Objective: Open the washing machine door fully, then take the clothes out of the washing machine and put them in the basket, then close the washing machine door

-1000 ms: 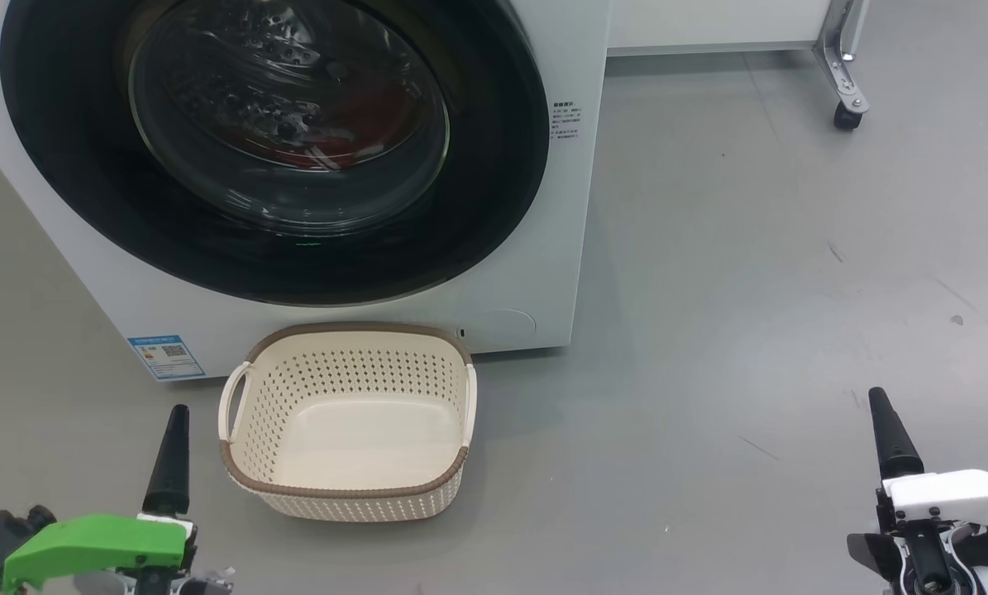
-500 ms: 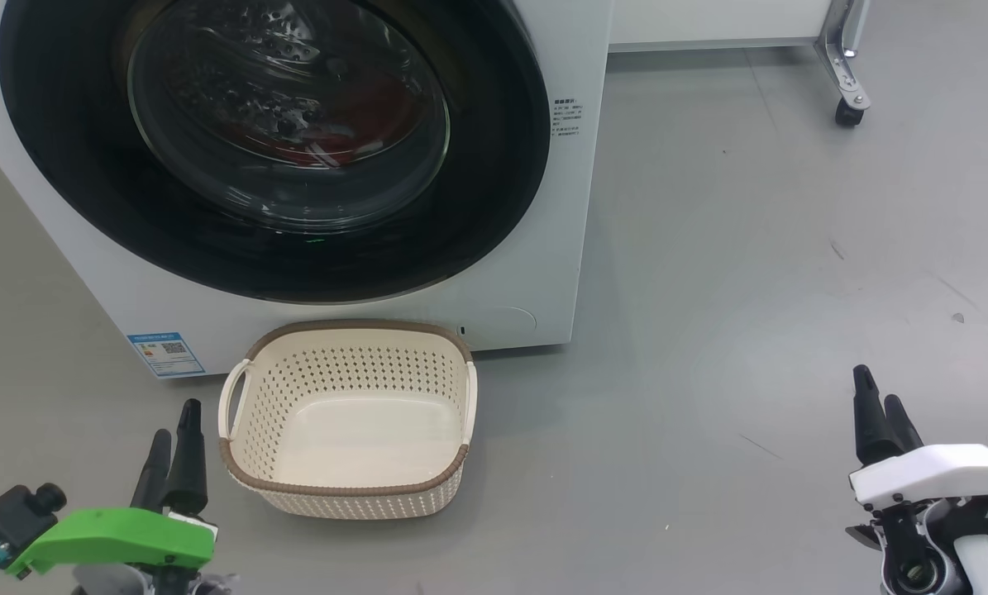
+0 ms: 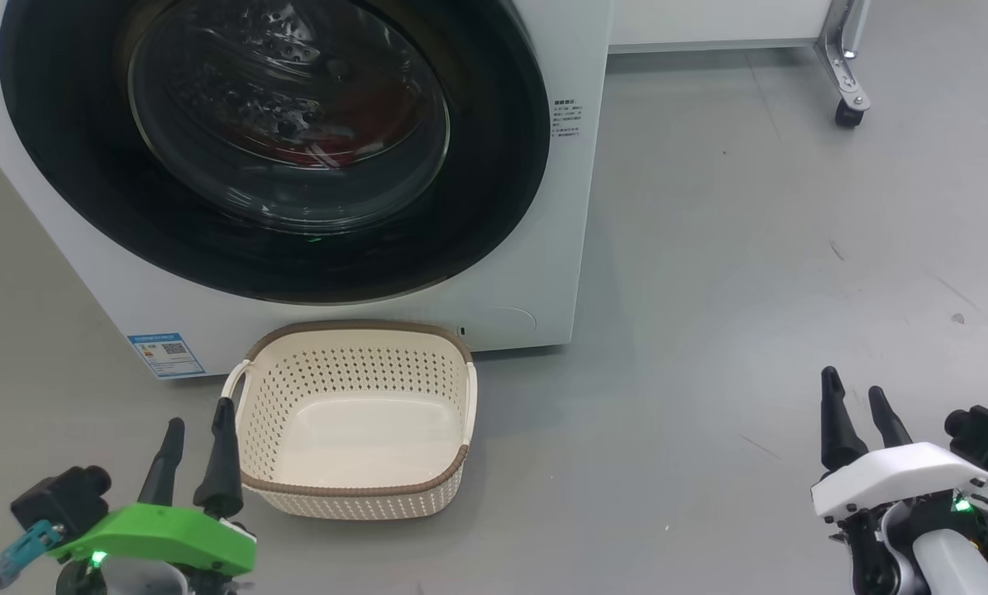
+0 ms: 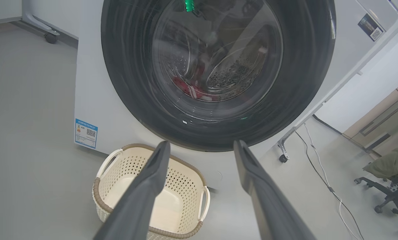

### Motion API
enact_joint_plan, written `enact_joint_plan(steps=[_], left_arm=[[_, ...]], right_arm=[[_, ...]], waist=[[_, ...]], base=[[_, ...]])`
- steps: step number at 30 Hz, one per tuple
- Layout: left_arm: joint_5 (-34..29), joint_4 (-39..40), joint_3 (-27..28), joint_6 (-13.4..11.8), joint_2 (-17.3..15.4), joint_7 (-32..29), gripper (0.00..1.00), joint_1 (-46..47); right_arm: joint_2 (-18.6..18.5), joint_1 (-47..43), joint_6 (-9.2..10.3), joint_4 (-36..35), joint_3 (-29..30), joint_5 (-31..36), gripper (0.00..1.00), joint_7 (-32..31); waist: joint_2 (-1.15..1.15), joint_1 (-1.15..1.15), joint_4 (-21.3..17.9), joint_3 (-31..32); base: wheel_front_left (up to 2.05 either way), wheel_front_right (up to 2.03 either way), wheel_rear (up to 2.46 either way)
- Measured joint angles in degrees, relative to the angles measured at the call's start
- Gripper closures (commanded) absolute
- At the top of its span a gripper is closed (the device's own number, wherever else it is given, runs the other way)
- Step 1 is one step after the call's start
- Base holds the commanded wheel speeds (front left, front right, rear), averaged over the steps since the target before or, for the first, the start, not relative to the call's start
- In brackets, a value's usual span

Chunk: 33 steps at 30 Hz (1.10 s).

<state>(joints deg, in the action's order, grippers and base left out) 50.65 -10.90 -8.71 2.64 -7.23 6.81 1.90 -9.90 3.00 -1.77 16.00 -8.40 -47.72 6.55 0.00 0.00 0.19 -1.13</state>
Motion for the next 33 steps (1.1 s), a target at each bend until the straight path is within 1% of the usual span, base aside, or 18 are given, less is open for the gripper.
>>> enact_joint_plan(steps=[2,5,6,9,15,17,18,22,24,27,30,33], left_arm=[[-1.9,0.1,-0.7,-0.5,-0.1,0.4,0.00,0.0],[-4.6,0.3,-1.5,-1.1,-0.2,1.0,0.00,0.0],[-6.5,0.3,-2.1,-1.4,-0.2,1.3,0.00,0.0],[-8.8,0.4,-2.8,-1.8,-0.2,1.9,0.00,0.0],[-13.4,0.4,-4.3,-2.7,-0.2,2.9,0.00,0.0],[-14.5,0.4,-4.6,-2.9,-0.1,3.5,0.00,0.0],[-15.0,0.4,-4.7,-3.0,-0.1,3.7,0.00,0.0],[-17.9,0.4,-5.4,-3.5,0.0,4.4,0.00,-0.1],[-18.9,0.2,-5.8,-4.0,0.1,4.7,0.00,-0.1],[-20.9,0.1,-6.2,-4.4,0.4,5.4,0.00,-0.1],[-22.1,-0.1,-6.4,-4.7,0.6,6.0,0.00,-0.1],[-23.1,-0.3,-6.4,-5.2,0.9,6.4,0.00,-0.2]], right_arm=[[0.0,0.0,0.44,0.0,-0.7,1.9,0.00,0.4],[0.0,0.1,0.51,0.0,-1.5,4.0,0.00,0.9],[-0.1,0.1,0.91,0.0,-2.1,5.9,0.00,1.4],[-0.2,0.1,1.33,0.0,-2.9,8.2,0.00,2.0],[-0.3,0.2,1.52,0.0,-4.8,13.0,0.00,3.2],[-0.4,0.2,1.55,0.0,-5.3,14.3,0.00,3.4],[-0.4,0.2,1.96,0.0,-5.5,15.2,0.00,3.6],[-0.5,0.2,2.04,0.1,-6.5,17.8,0.00,4.4],[-0.5,0.2,2.49,0.1,-6.9,19.5,0.00,4.9],[-0.5,0.2,2.55,0.2,-7.2,21.4,0.00,5.5],[-0.4,0.2,3.42,0.2,-7.5,23.5,0.00,6.2],[-0.4,0.2,3.52,0.2,-7.7,24.8,0.00,6.4]], waist=[[0.00,0.00,0.0,0.0],[0.00,0.00,0.0,-0.1],[0.00,0.00,0.0,-0.1],[0.00,0.00,0.0,-0.2],[0.00,0.00,0.0,-0.2],[0.00,0.00,0.1,-0.2],[0.00,0.00,0.1,-0.2],[0.00,0.00,0.2,-0.2],[0.00,0.00,0.2,-0.2],[0.00,0.00,0.3,-0.2],[0.00,0.00,0.3,-0.2],[0.00,0.00,0.3,-0.2]], base=[[0.00,0.00,0.00],[0.00,0.00,0.00],[0.00,0.00,0.00],[0.00,0.00,0.00],[0.00,0.00,0.00],[0.00,0.00,0.00],[0.00,0.00,0.00],[0.00,0.00,0.00],[0.00,0.00,0.00],[0.00,0.00,0.00],[0.00,0.00,0.00],[0.00,0.00,0.00]])
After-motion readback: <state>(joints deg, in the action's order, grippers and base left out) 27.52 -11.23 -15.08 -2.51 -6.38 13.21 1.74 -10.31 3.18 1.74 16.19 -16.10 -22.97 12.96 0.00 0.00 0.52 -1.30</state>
